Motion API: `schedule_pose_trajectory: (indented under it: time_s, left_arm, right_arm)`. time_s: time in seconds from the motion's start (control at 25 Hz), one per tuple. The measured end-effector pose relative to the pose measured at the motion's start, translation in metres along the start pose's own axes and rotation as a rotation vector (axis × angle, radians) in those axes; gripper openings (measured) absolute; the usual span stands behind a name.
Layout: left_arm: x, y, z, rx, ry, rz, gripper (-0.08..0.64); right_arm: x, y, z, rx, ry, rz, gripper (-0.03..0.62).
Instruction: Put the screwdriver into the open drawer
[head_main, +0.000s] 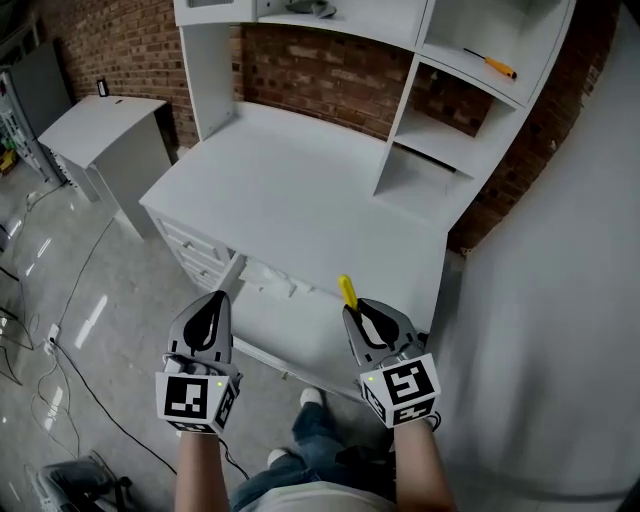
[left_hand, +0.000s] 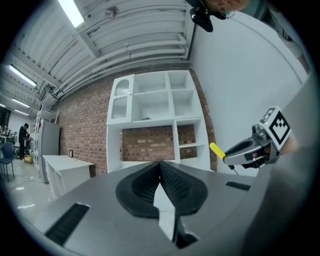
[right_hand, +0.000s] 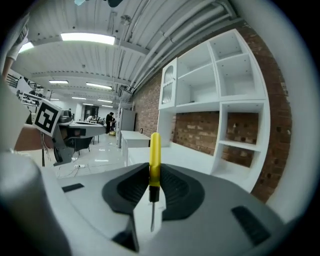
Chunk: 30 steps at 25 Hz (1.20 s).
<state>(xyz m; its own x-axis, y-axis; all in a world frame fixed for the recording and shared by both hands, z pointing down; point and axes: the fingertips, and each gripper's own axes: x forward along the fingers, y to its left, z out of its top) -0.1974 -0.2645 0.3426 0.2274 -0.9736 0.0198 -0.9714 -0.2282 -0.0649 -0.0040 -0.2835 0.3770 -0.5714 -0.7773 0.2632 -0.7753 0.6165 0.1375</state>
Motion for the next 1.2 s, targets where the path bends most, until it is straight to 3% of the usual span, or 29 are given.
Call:
schedule_pose_trajectory:
  time_s: [0.16, 0.32, 0.52, 0.68, 1.0, 1.2]
  left_arm:
    - [0.028, 0.007, -0.023, -0.011, 0.055, 0.006, 0.012]
    - [0.046, 0.011, -0.051, -0.027, 0.119, 0.008, 0.012]
    - [0.053, 0.019, -0.082, -0.051, 0.199, 0.03, 0.012]
    - [0.054, 0.023, -0.097, -0.057, 0.239, 0.047, 0.012]
    - [0.044, 0.027, -0.119, -0.05, 0.307, 0.079, 0.012]
    - [0.029, 0.034, -0.126, -0.051, 0.341, 0.123, 0.012]
  right_arm:
    - [0.044, -0.005, -0.041, 0.052, 0.094, 0.071, 0.077]
    - [0.091, -0.001, -0.106, 0.113, 0.247, 0.15, 0.075]
    - [0.136, 0.021, -0.192, -0.004, 0.463, 0.279, 0.075]
    - [0.16, 0.036, -0.241, -0.02, 0.59, 0.352, 0.075]
    - [0.192, 0.062, -0.299, -0.005, 0.749, 0.414, 0.075]
    - [0.2, 0.072, -0.313, -0.05, 0.784, 0.436, 0.075]
